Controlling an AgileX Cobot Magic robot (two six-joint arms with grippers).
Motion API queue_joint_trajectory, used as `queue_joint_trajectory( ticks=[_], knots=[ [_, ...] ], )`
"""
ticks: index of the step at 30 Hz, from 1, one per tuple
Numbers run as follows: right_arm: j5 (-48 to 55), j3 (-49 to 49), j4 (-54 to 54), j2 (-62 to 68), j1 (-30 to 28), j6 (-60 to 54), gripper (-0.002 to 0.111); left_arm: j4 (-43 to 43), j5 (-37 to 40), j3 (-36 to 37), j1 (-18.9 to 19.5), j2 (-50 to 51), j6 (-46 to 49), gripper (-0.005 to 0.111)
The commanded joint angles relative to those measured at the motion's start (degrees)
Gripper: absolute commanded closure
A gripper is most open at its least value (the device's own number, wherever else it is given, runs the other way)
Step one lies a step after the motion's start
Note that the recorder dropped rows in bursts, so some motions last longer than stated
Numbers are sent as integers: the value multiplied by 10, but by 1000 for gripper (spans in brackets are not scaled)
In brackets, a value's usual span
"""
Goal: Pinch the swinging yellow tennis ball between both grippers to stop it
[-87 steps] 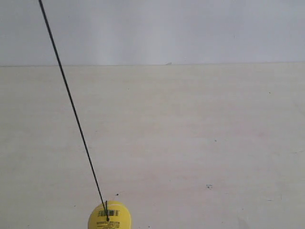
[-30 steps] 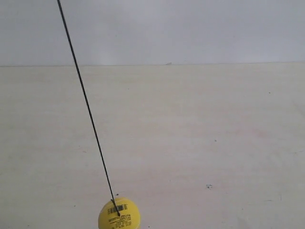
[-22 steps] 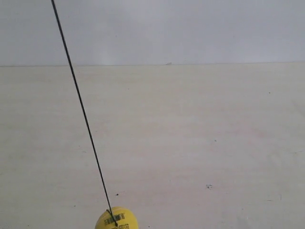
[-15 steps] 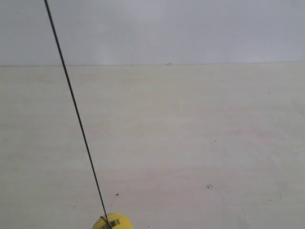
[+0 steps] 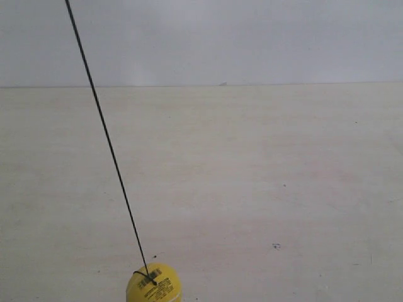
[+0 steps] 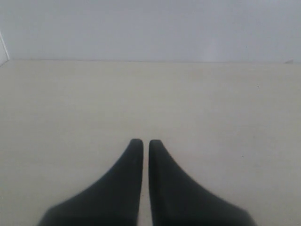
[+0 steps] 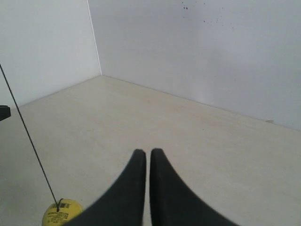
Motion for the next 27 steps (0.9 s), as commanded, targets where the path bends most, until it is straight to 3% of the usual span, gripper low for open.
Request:
queue_joint_trajectory(
  ticks=[1, 22, 27],
  knots=[
    [-2, -2, -3, -2, 0, -1, 108, 1, -7, 2, 0, -1, 3, 102],
    [-3, 0, -2, -2, -1, -1, 108, 1, -7, 2, 0, -1, 3, 102],
    [-3, 1, -2, -6, -35, -1, 108, 1, -7, 2, 0, -1, 3, 102]
  ],
)
